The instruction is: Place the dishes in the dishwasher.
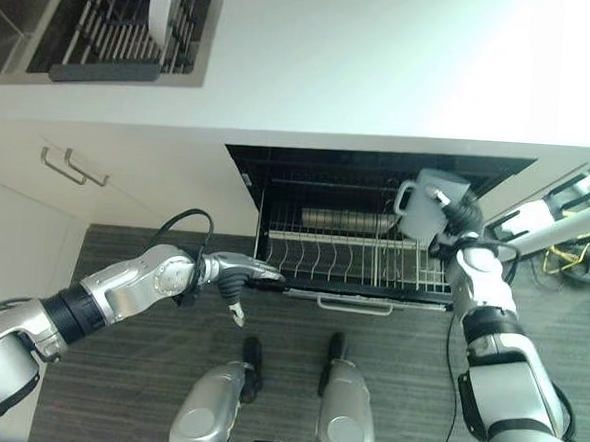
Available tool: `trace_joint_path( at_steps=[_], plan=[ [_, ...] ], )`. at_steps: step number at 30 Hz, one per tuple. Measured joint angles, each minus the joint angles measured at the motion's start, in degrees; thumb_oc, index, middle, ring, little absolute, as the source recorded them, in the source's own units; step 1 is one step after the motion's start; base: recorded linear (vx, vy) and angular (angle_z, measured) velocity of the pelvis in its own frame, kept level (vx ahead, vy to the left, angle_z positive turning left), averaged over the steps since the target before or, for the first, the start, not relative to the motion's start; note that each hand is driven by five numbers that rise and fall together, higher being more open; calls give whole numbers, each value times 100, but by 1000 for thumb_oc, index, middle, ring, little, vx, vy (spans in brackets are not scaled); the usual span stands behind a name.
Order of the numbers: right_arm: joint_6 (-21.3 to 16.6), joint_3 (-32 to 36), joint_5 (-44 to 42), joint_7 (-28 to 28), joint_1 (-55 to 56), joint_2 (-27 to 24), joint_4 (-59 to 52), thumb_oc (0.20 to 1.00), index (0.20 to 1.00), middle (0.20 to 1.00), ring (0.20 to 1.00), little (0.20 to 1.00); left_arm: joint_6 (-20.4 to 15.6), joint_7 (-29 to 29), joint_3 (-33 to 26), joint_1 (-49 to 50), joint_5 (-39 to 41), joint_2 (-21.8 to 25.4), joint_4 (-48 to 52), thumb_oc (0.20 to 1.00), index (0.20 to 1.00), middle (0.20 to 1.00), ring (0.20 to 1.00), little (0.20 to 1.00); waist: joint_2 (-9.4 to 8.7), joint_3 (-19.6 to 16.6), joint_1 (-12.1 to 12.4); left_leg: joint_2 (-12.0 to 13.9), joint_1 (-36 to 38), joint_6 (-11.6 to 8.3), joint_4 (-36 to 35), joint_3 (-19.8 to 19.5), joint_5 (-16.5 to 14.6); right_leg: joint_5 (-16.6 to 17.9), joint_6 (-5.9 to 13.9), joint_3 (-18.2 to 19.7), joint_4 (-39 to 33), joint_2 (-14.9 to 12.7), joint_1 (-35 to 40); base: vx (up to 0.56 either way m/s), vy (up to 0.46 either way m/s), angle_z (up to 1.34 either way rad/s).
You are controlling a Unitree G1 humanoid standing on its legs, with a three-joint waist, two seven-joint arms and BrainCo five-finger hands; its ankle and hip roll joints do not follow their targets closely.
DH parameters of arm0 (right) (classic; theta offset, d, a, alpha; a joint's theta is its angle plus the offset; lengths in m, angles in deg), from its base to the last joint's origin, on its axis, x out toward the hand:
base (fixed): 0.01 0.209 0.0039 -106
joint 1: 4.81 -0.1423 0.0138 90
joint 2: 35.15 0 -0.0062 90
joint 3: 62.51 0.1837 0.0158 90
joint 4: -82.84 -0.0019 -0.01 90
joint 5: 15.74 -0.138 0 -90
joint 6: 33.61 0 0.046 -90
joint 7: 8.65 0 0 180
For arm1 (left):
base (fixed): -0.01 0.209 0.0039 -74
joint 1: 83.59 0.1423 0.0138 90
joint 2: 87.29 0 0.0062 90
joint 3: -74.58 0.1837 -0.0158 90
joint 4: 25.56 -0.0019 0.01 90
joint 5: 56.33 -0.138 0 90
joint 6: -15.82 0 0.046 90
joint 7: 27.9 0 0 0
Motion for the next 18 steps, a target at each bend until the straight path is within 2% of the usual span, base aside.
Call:
trace_joint_path(
  at_steps=[2, 5, 11, 18],
  plan=[
    [1, -30, 25, 58, -276, 0, 5, 200, 200, 200, 200, 200, 27, 3, 9, -342, -13, 10, -14, 1000, 1000, 1000, 1000, 1000, 73, 209, -5, -46, -52, 40, 6, 31, 28, 52, 16, 23, -2, -43, -57, -143, 64, -8],
    [81, -456, 246, 182, -777, -1, 266, 200, 200, 200, 200, 200, 83, -61, 250, -817, -12, 90, -192, 1000, 1000, 1000, 1000, 1000, 112, 362, -11, -93, -293, 92, 21, 64, 92, 143, 29, 61, -3, -90, -310, -145, 36, -2],
    [351, -889, 355, 333, -1417, 1, 833, 200, 200, 200, 200, 200, 153, 63, 489, -1120, -8, 106, -261, 1000, 1000, 1000, 1000, 1000, 107, 384, 41, -111, -597, 118, 69, 58, 128, 221, 36, 72, -16, -103, -582, -83, -14, 1],
    [492, -1107, 472, 417, -1842, 2, 1461, 200, 200, 200, 200, 200, 196, 223, 706, -1603, -6, 198, -244, 1000, 1000, 1000, 1000, 1000, 123, 388, 54, -97, -985, 150, 147, 73, 163, 383, 29, 96, -145, -82, -883, -54, -3, -2]
  ],
)
